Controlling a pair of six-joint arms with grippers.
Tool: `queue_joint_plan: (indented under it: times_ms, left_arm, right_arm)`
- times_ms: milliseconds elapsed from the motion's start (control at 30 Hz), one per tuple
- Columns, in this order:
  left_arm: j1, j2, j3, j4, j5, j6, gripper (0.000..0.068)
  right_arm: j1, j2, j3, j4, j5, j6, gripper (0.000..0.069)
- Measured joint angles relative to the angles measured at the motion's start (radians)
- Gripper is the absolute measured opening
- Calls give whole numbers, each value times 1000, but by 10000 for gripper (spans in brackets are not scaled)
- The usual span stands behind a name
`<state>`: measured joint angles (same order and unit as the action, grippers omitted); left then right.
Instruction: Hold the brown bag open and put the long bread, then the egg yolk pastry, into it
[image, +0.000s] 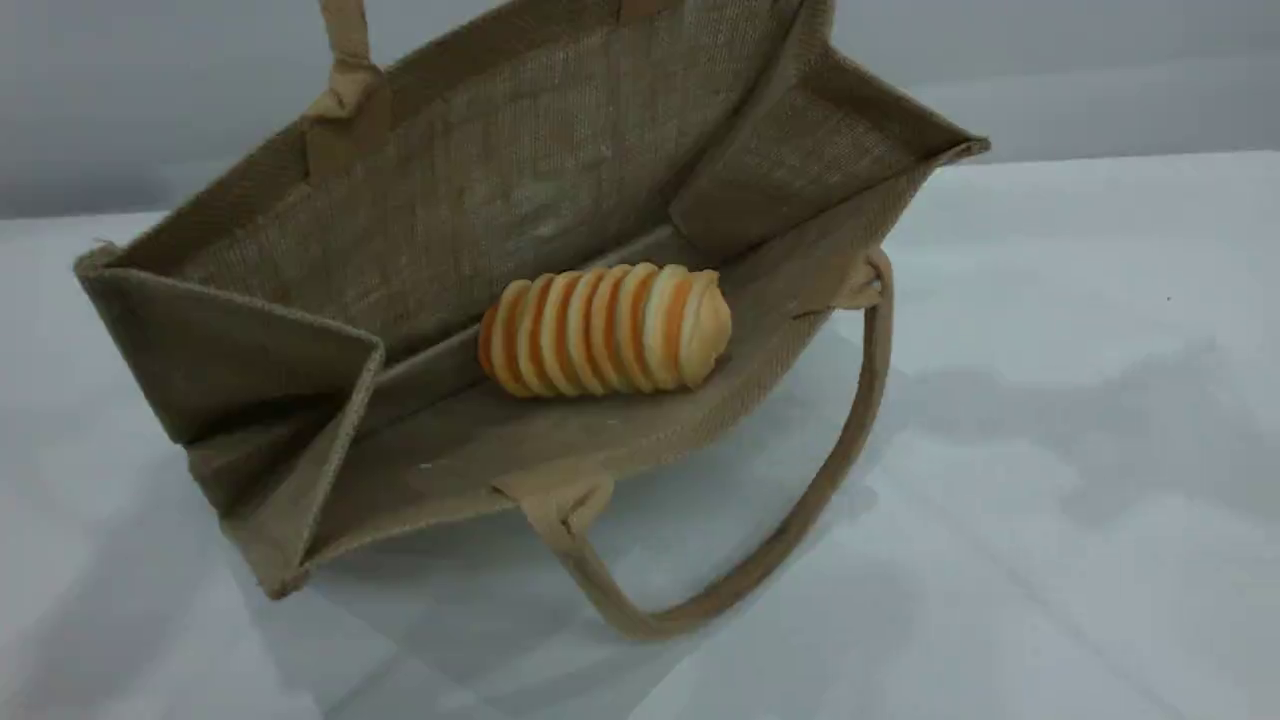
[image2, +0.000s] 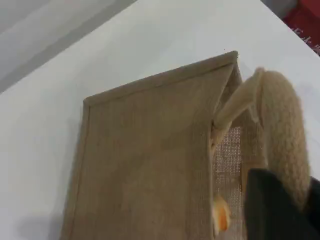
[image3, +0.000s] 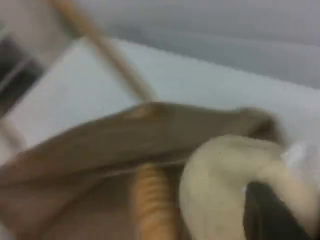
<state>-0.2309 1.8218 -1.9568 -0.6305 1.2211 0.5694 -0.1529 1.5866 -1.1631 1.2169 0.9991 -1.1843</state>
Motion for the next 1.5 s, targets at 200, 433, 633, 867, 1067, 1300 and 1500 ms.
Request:
queue_joint_plan:
  times_ms: [200, 433, 633, 867, 1067, 1300, 1500]
  left_arm:
    - [0, 0, 0, 0, 0, 0, 85]
    - [0, 0, 0, -1, 0, 0, 85]
    - [-1, 0, 0, -15, 0, 0, 85]
    - [-1, 0, 0, -33, 0, 0, 85]
    - [-1, 0, 0, -33, 0, 2, 85]
    - [-1, 0, 0, -32, -1, 23, 85]
    - [-1, 0, 0, -26, -1, 23, 85]
  right_arm:
    - [166, 9, 0, -80, 15, 66, 39]
    - [400, 78, 0, -111, -98, 66, 39]
    - [527, 165, 0, -41, -271, 47, 39]
    - [532, 236, -1, 73, -491, -50, 64]
    - [532, 240, -1, 108, -603, -110, 276]
    - [532, 221, -1, 101, -621, -125, 616]
    - [532, 76, -1, 38, -534, -58, 624]
